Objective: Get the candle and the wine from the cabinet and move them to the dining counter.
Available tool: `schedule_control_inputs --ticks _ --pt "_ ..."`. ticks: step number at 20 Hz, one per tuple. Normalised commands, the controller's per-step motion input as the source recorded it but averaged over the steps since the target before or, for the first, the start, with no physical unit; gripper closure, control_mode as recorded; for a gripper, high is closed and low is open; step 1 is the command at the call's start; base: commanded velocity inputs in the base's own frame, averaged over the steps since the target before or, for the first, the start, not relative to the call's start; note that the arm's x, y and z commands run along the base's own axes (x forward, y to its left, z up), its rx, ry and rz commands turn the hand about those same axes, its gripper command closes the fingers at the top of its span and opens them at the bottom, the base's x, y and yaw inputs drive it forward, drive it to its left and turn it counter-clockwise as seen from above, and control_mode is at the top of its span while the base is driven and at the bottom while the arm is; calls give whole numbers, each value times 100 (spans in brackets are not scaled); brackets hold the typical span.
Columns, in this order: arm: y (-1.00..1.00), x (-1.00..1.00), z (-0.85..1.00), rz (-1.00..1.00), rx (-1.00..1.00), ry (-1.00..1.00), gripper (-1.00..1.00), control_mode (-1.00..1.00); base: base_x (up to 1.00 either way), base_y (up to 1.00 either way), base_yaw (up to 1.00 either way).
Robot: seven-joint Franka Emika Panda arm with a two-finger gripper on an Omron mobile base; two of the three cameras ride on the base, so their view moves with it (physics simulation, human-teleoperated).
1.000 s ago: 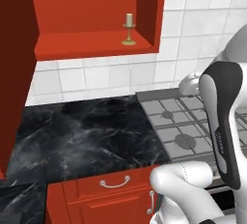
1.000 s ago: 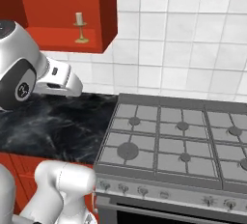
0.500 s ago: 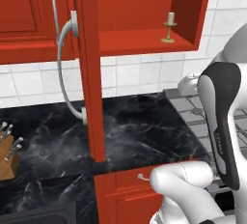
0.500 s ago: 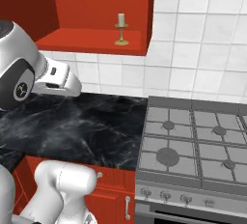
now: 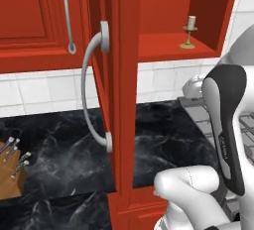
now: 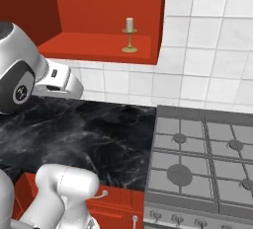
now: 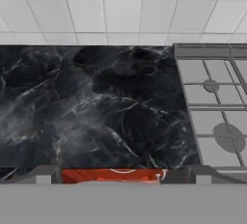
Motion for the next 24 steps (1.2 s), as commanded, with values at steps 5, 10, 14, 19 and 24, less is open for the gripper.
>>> schedule_control_inputs --ticks 5,10,14,19,24 --pt "0 0 0 0 0 0 -100 100 53 -3 0" --pt "0 0 0 0 0 0 -100 100 49 -9 0" --pt "0 0 0 0 0 0 -100 100 38 -7 0" --pt "0 0 0 0 0 0 -100 100 3 0 0" --pt "0 0 0 0 0 0 -100 100 0 0 0"
